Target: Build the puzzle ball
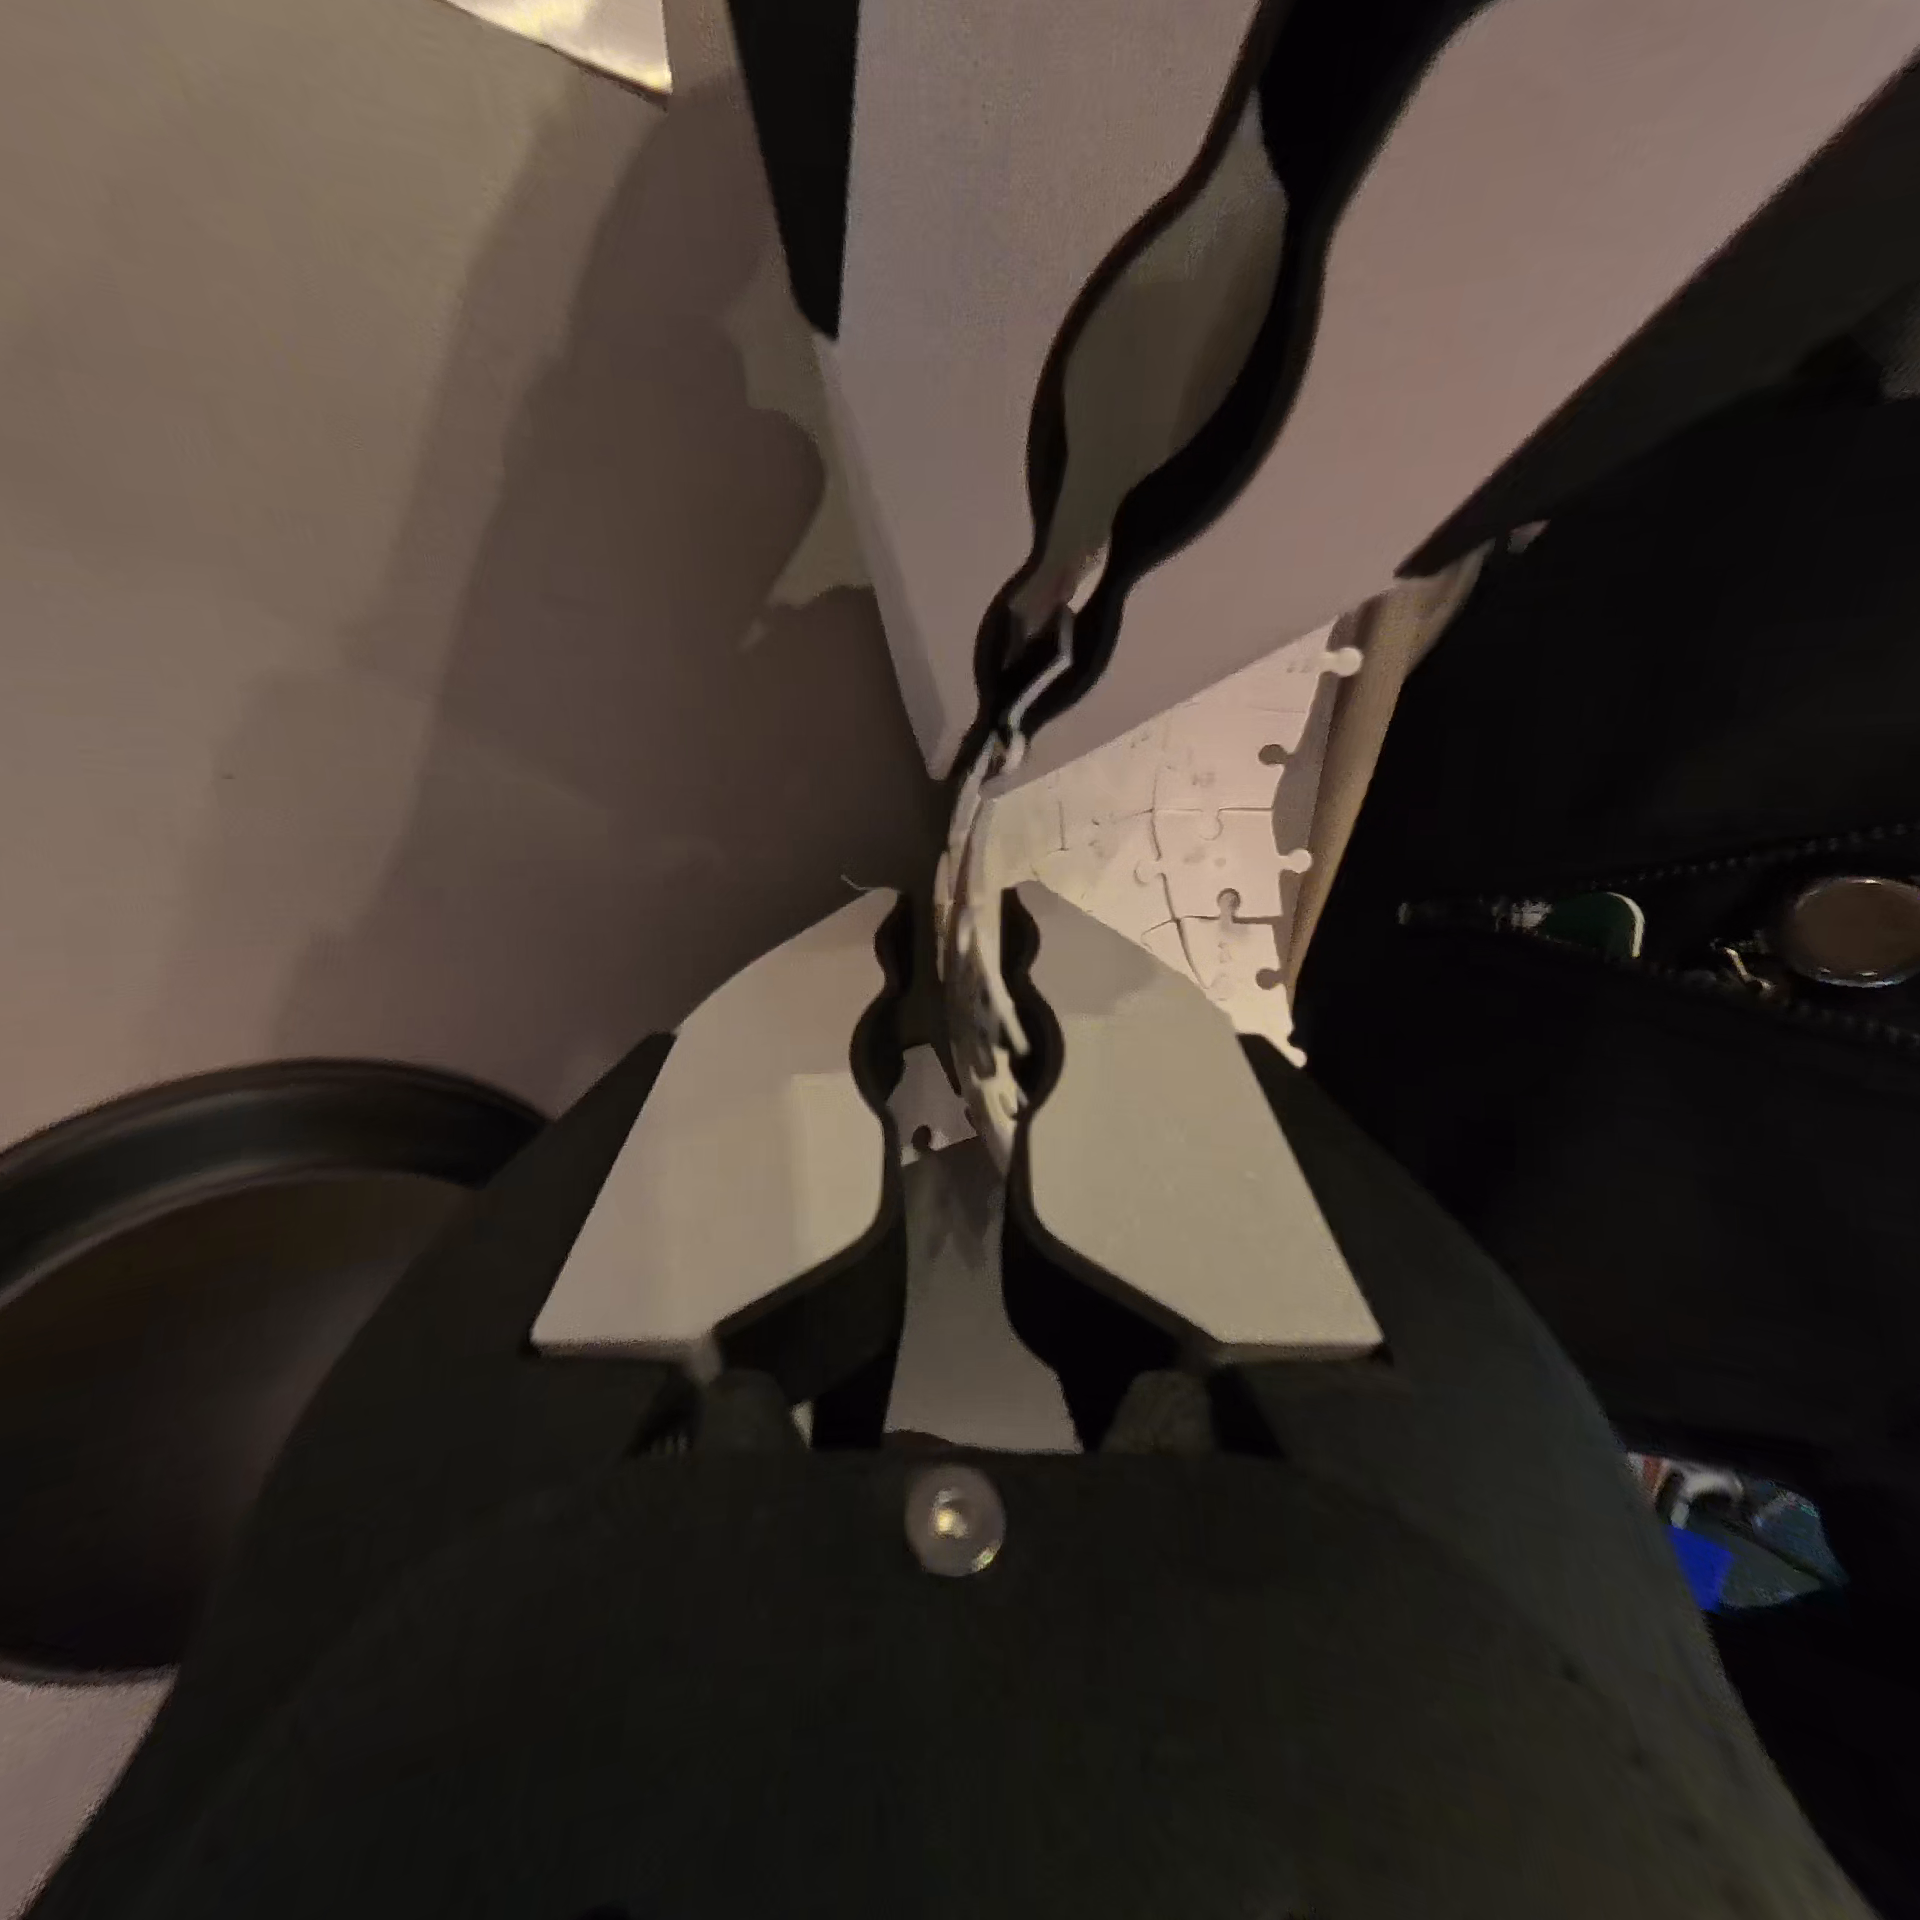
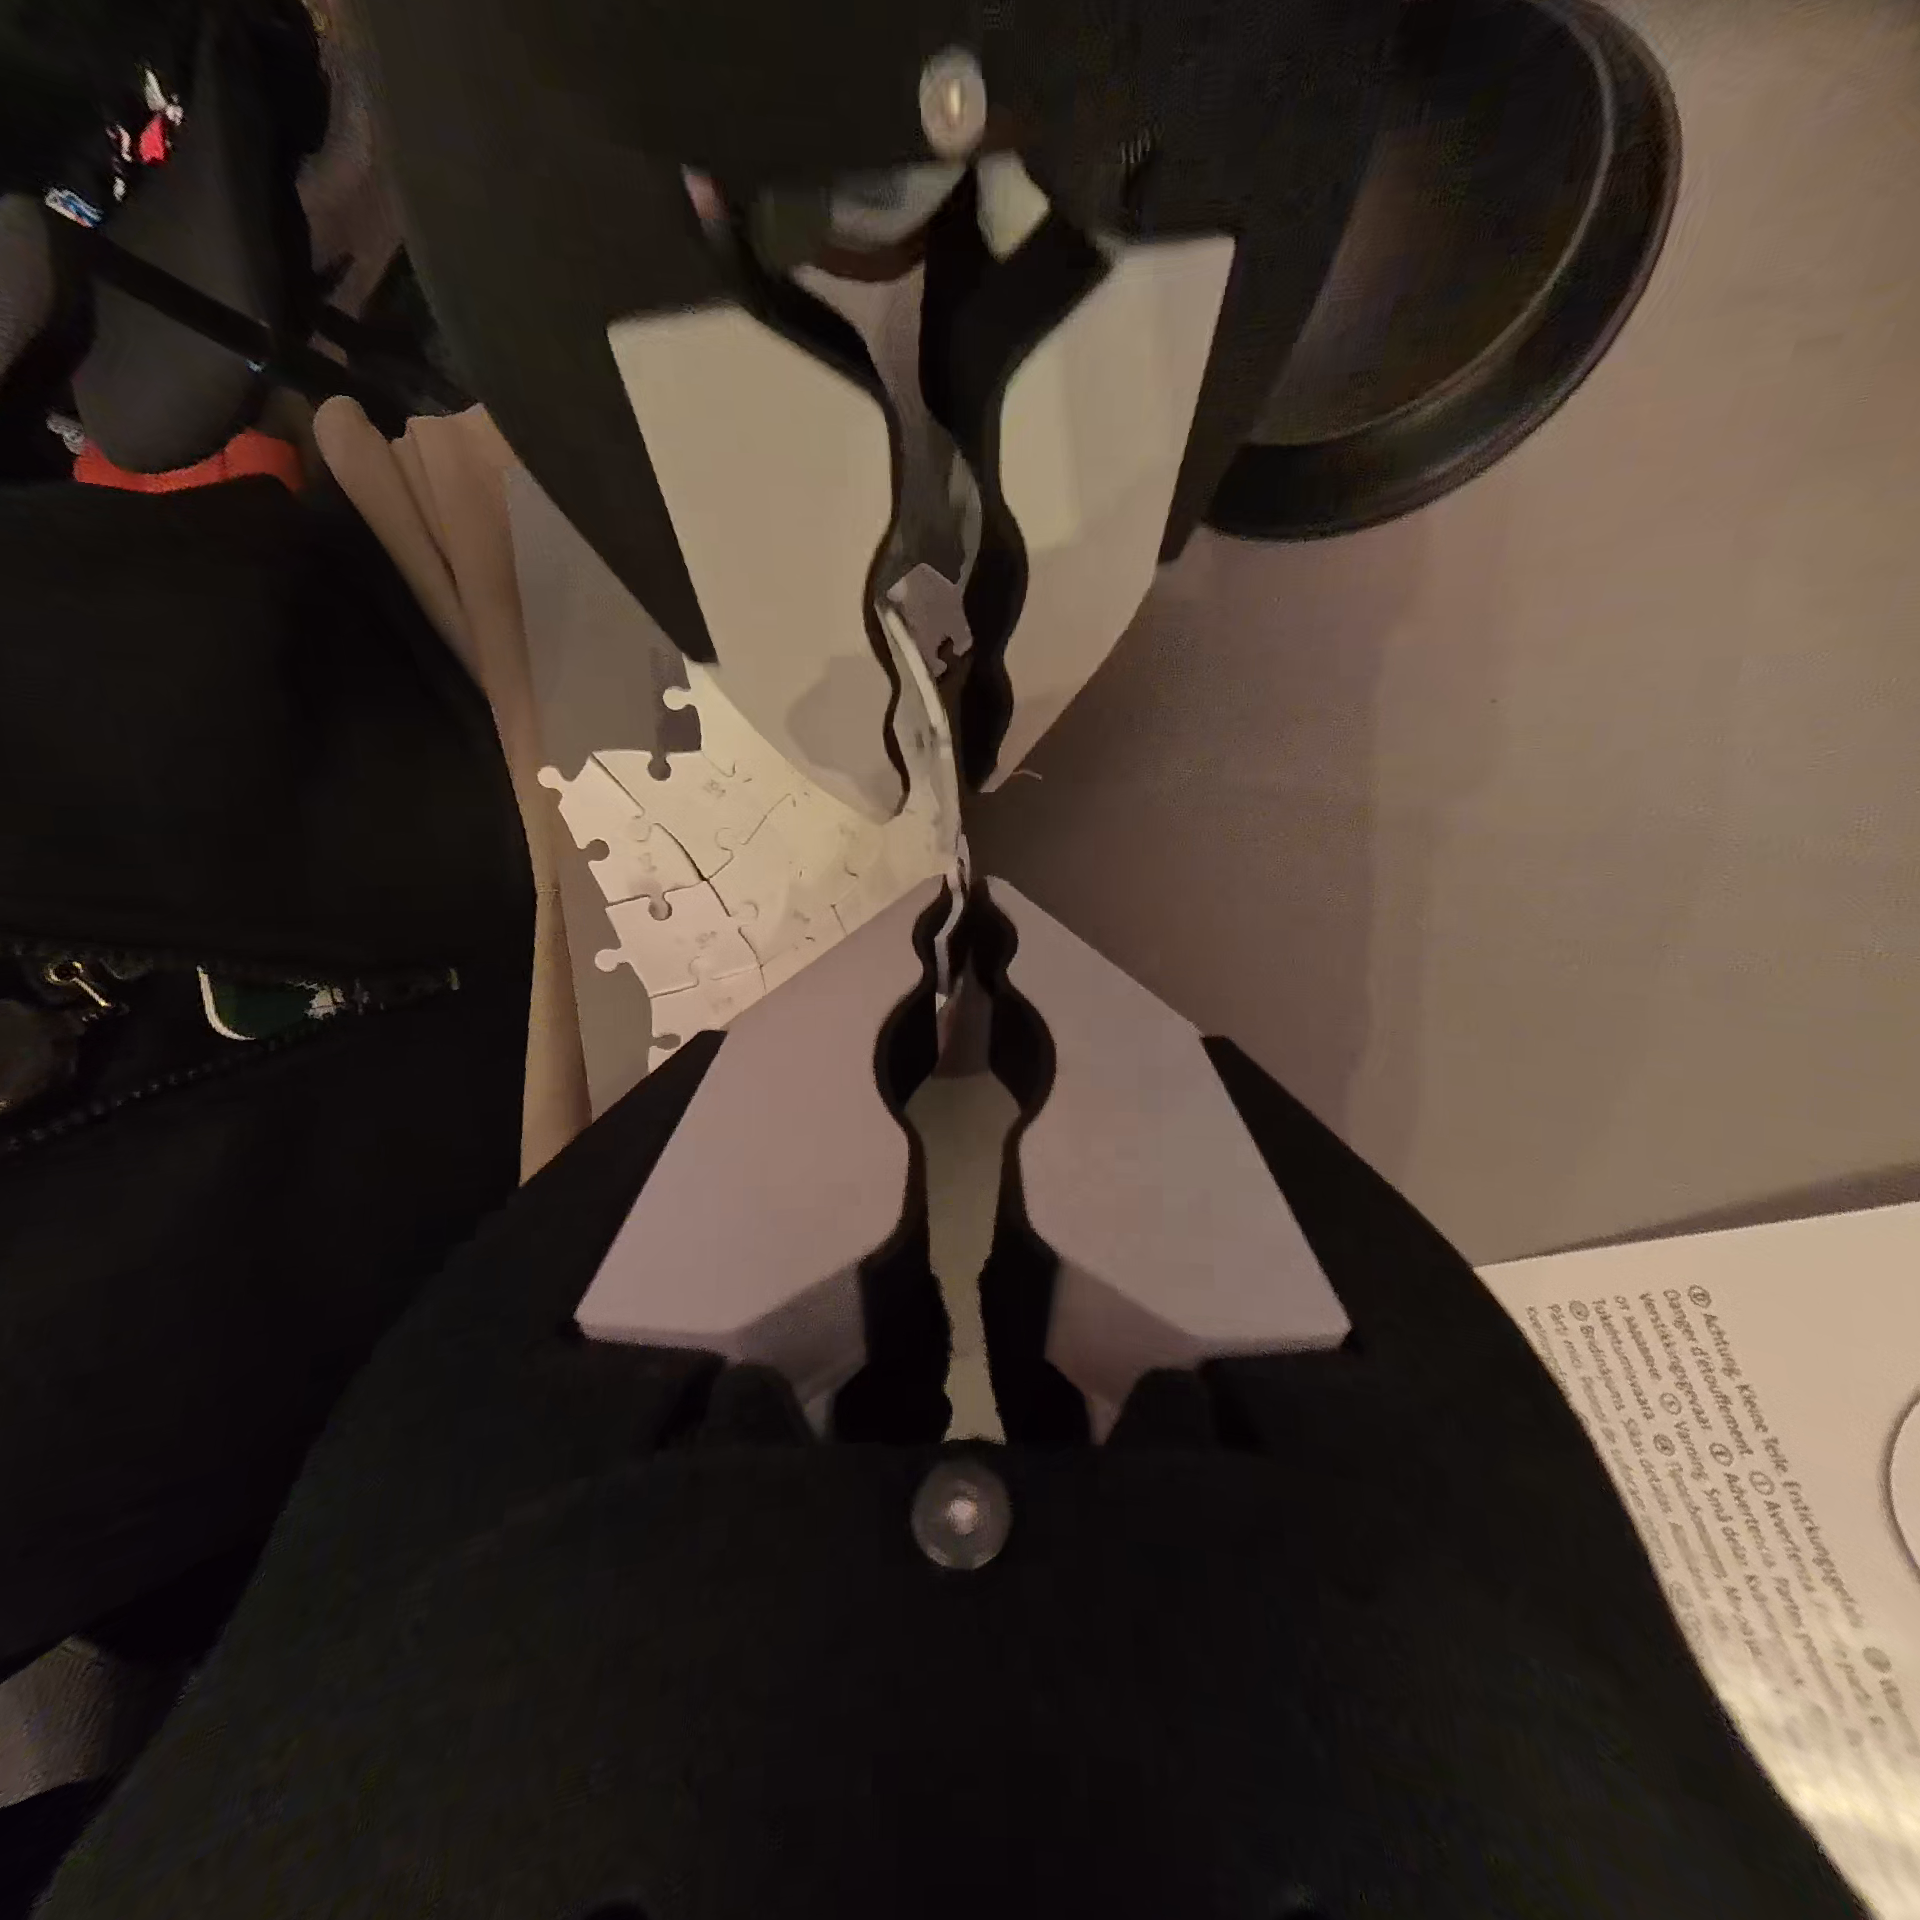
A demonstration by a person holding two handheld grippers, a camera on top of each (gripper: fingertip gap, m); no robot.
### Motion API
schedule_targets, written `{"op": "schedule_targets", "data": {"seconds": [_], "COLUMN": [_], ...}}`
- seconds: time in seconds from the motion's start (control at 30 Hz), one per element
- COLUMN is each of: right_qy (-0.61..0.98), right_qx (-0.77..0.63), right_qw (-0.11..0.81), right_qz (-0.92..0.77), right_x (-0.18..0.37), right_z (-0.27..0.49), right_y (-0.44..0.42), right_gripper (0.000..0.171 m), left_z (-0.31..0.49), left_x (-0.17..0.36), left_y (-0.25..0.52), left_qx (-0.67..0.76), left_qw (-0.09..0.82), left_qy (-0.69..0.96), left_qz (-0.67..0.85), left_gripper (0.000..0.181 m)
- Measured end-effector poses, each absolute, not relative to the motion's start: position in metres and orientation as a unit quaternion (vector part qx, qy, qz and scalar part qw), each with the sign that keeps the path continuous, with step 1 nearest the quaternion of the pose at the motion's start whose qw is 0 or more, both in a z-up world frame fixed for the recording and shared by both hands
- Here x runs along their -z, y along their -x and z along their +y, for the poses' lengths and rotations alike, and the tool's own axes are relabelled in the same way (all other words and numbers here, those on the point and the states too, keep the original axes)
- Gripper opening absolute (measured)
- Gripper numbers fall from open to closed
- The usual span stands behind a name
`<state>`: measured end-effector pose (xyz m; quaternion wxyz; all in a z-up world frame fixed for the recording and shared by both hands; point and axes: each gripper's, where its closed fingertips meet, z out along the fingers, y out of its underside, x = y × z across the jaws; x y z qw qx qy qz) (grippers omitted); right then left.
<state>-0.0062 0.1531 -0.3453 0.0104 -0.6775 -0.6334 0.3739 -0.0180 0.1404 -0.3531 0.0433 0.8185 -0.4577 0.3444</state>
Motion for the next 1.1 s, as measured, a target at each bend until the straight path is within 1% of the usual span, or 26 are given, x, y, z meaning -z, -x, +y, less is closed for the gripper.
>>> {"op": "schedule_targets", "data": {"seconds": [0.07,0.2,0.3,0.57,0.63,0.7,0.77,0.9,0.93,1.1], "right_qy": [0.677,0.673,0.674,0.678,0.67,0.673,0.679,0.673,0.673,0.679], "right_qx": [-0.38,-0.385,-0.383,-0.382,-0.382,-0.372,-0.391,-0.386,-0.396,-0.409], "right_qw": [0.011,0.013,0.012,0.021,0.028,0.031,0.04,0.035,0.031,0.033], "right_qz": [-0.631,-0.631,-0.632,-0.627,-0.636,-0.639,-0.621,-0.629,-0.624,-0.609], "right_x": [0.345,0.342,0.343,0.342,0.341,0.343,0.339,0.343,0.343,0.341], "right_z": [0.153,0.152,0.152,0.154,0.151,0.152,0.157,0.154,0.154,0.161], "right_y": [0.007,0.01,0.01,0.009,0.011,0.011,0.012,0.012,0.013,0.009], "right_gripper": [0.0,0.0,0.0,0.0,0.0,0.0,0.0,0.0,0.0,0.0], "left_z": [0.143,0.145,0.145,0.147,0.139,0.14,0.146,0.144,0.143,0.146], "left_x": [0.345,0.347,0.349,0.352,0.355,0.357,0.354,0.357,0.356,0.342], "left_y": [0.017,0.015,0.015,0.012,0.009,0.009,0.01,0.011,0.011,0.013], "left_qx": [-0.366,-0.365,-0.357,-0.319,-0.333,-0.346,-0.354,-0.347,-0.35,-0.392], "left_qw": [0.019,0.01,0.002,0.002,0.03,0.038,0.021,0.027,0.025,-0.006], "left_qy": [-0.813,-0.815,-0.813,-0.83,-0.824,-0.822,-0.825,-0.827,-0.825,-0.82], "left_qz": [-0.452,-0.45,-0.46,-0.457,-0.458,-0.451,-0.44,-0.441,-0.442,-0.417], "left_gripper": [0.014,0.006,0.005,0.003,0.004,0.003,0.003,0.004,0.004,0.021]}}
